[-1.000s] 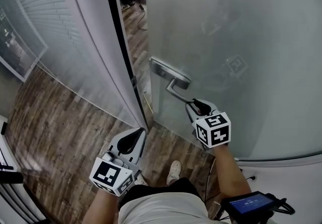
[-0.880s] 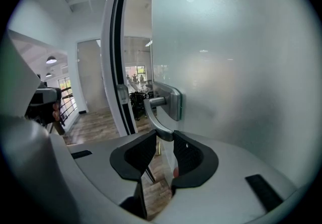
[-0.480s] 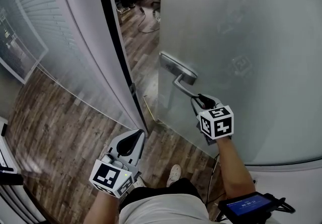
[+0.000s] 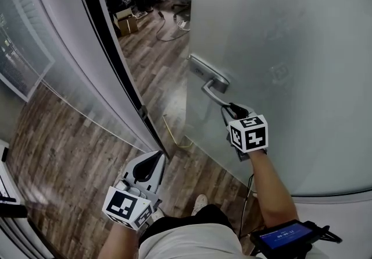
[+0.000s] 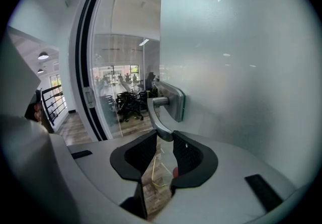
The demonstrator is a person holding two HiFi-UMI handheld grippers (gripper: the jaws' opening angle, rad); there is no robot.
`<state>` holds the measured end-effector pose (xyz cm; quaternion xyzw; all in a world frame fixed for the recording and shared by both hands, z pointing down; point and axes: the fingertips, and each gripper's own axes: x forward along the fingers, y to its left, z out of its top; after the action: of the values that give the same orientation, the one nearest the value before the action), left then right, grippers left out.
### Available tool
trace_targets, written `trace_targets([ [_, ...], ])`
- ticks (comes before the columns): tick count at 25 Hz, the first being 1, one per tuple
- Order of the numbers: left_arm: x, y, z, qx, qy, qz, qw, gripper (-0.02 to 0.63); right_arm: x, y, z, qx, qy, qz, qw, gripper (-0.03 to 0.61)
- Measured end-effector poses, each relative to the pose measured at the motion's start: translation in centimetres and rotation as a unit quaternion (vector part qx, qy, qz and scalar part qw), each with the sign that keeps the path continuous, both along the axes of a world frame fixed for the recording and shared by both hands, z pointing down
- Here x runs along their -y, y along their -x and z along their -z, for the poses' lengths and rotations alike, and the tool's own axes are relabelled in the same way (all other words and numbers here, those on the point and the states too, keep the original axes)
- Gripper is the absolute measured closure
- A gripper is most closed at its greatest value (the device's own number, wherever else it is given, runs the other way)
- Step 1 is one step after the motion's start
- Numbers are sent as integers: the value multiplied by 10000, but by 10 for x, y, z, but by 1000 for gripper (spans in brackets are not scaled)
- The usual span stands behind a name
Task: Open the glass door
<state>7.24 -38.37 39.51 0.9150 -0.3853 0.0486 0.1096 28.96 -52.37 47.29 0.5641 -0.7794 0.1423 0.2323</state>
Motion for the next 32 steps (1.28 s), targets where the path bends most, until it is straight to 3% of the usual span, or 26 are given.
trace_targets([
  [32, -9, 12, 0, -119, -26, 238, 9996, 614, 47, -83, 13, -279, 67, -897, 9956, 476],
])
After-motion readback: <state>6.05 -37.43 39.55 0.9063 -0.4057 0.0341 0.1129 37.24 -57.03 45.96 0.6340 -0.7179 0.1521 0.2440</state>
